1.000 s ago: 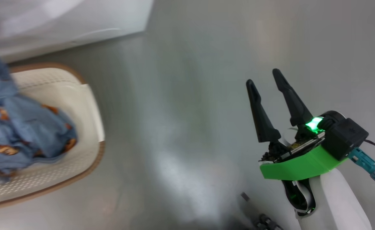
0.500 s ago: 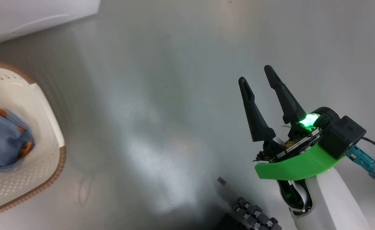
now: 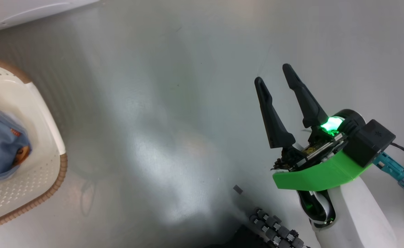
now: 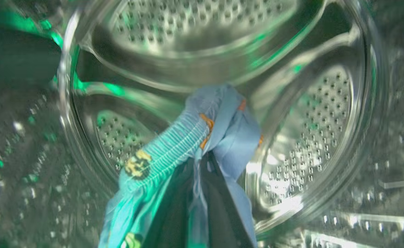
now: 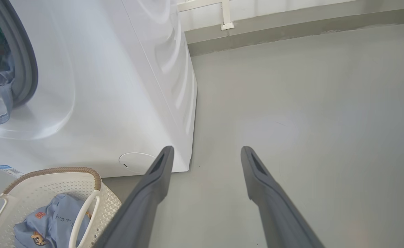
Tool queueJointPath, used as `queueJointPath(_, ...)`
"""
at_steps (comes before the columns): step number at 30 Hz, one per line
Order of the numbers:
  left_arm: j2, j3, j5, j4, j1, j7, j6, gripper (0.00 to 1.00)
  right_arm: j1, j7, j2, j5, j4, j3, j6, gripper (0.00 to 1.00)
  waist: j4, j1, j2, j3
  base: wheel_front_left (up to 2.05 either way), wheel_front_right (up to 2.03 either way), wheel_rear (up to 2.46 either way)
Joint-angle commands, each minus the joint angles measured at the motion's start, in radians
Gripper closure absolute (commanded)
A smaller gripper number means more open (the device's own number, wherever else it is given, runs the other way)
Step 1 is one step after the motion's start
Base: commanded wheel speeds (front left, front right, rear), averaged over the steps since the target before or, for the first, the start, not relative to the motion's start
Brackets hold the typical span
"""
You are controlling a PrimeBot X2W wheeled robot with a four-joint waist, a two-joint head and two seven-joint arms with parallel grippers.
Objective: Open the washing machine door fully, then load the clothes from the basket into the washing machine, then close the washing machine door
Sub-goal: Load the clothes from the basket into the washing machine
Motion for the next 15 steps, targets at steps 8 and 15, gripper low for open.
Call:
queueJointPath(8, 0.018, -0.043, -0.025, 0.114, 0.013, 0.108, -0.063, 1.0, 0.012, -0.005, -0.001, 0.0, -0.021, 0.016, 0.002, 0.0, 0.027, 0.0, -0.0001, 0.0, 0.0, 0.0, 0.0)
queueJointPath(15, 0.004, -0.075, -0.023, 0.173, 0.04, 0.129, -0.074, 0.0, -0.002, -0.005, -0.001, -0.014, -0.019, 0.017, 0.002, 0.0, 0.055, 0.0, -0.0001, -0.014, 0.0, 0.0, 0.0)
